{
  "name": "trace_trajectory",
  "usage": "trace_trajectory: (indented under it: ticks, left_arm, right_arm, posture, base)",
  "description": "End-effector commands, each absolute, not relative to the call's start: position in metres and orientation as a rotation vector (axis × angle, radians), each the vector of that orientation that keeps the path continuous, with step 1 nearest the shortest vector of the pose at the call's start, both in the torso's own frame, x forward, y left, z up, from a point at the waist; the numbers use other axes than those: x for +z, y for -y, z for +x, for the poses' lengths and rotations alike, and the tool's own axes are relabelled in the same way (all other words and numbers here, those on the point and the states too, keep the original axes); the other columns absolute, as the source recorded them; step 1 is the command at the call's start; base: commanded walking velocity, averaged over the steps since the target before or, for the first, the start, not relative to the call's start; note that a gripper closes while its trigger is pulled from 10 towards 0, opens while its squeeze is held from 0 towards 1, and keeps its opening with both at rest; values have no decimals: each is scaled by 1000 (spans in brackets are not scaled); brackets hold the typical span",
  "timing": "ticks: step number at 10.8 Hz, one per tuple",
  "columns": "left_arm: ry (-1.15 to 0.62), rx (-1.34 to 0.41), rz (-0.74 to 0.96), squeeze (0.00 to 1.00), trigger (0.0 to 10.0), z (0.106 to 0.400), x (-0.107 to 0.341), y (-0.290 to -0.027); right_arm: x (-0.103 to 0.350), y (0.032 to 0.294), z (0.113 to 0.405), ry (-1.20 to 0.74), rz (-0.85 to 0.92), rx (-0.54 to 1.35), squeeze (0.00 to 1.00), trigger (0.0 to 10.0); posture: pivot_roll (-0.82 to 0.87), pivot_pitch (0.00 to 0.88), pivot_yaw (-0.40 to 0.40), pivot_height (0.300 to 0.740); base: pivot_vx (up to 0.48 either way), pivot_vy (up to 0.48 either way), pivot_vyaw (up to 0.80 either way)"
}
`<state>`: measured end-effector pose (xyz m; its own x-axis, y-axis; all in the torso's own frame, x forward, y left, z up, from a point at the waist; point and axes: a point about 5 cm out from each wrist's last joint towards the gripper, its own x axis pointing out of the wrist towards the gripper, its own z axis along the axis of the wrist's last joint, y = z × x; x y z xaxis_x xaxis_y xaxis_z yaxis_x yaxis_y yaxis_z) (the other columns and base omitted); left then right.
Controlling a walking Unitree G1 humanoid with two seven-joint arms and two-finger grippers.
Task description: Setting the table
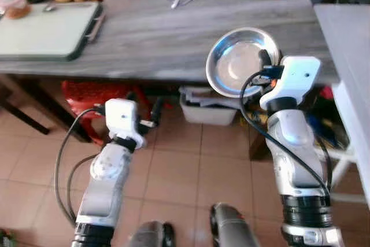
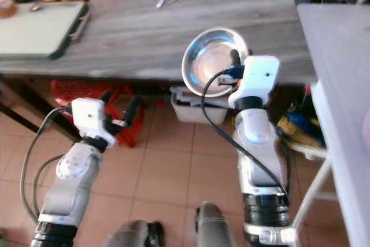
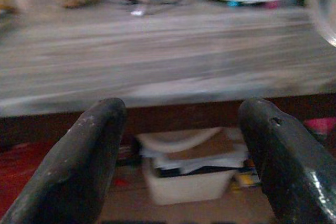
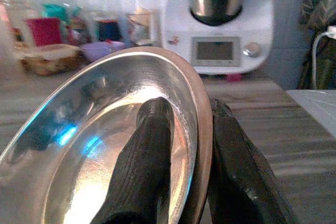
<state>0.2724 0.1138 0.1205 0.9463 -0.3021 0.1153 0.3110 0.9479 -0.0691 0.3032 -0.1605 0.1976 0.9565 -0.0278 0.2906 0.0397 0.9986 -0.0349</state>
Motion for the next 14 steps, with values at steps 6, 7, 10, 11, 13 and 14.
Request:
trace_trajectory:
  ticks: [6, 7, 10, 11, 13, 14]
  left_arm:
    - [112, -256, -54, 0, 10000, 272, 125, -123]
    - [95, -224, -43, 0, 10000, 270, 121, -130]
    - [62, -183, -32, 0, 10000, 265, 117, -137]
    - [60, -179, -27, 0, 10000, 264, 117, -139]
    - [48, -158, -9, 0, 10000, 265, 117, -142]
    - [41, -158, -15, 0, 10000, 264, 116, -142]
  right_arm:
    - [204, 164, 310, 296, 72, -48, 0, 0]
    - [196, 166, 316, 236, 149, -66, 0, 0]
    - [173, 161, 325, 102, 265, -53, 0, 10000]
    - [169, 158, 331, 70, 305, -34, 0, 10000]
    - [167, 154, 340, 40, 332, -14, 0, 10000]
    - [167, 156, 348, 28, 348, -20, 0, 10000]
  posture:
    - [-68, 187, 84, 740]
    - [-57, 189, 82, 740]
    - [-31, 200, 87, 740]
    - [-25, 201, 90, 740]
    - [-15, 201, 91, 740]
    - [-14, 202, 90, 740]
  base:
    - [320, 0, 0]
    - [0, 0, 0]
    - [0, 0, 0]
    - [0, 0, 0]
    - [0, 0, 0]
    - [0, 0, 0]
